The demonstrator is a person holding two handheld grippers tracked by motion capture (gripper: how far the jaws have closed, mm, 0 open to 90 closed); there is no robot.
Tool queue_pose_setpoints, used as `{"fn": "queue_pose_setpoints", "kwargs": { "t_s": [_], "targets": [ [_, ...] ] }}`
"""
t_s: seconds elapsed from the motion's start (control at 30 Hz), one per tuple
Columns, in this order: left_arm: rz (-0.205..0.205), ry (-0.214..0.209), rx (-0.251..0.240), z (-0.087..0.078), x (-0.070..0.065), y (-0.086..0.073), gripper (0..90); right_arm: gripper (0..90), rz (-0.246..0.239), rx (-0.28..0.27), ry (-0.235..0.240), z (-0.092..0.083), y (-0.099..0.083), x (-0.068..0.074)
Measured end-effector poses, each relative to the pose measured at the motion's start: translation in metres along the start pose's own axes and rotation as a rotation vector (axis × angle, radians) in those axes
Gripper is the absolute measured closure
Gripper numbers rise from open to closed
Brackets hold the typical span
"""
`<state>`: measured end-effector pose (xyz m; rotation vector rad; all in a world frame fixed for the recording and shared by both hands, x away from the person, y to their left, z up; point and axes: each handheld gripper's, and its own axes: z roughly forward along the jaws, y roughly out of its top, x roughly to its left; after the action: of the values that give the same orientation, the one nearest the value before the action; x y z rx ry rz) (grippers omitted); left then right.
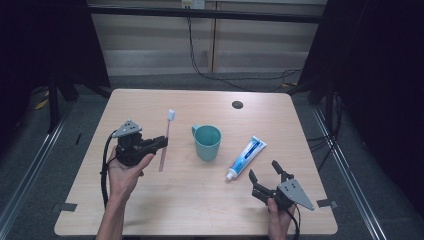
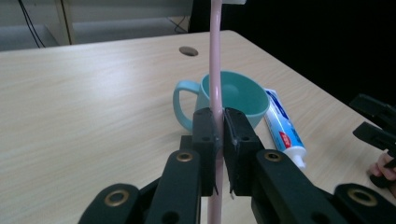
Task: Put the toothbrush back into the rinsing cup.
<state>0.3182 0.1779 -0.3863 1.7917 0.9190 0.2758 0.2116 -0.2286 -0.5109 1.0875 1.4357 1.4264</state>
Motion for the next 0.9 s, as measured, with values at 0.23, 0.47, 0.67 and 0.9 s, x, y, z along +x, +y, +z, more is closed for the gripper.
{"fn": "queue_pose_setpoints", "kwargs": {
  "t_s": [0.23, 0.47, 0.67, 0.9],
  "targets": [
    [0.055, -0.01, -0.017, 0.004, -0.002, 0.001, 84.0, 14.6, 0.0, -0.001, 0.0, 0.0, 0.0, 0.0],
    [0.08, -0.015, -0.045, 0.008, -0.004, 0.003, 84.0, 14.5, 0.001, -0.001, 0.001, 0.0, 0.0, 0.0],
    [0.105, -0.033, -0.095, 0.011, -0.007, 0.007, 84.0, 14.6, -0.001, -0.001, 0.001, 0.0, 0.0, 0.0],
    [0.126, -0.045, -0.135, 0.013, -0.012, 0.014, 84.0, 14.6, -0.001, -0.001, 0.002, 0.0, 0.0, 0.0]
  ]
}}
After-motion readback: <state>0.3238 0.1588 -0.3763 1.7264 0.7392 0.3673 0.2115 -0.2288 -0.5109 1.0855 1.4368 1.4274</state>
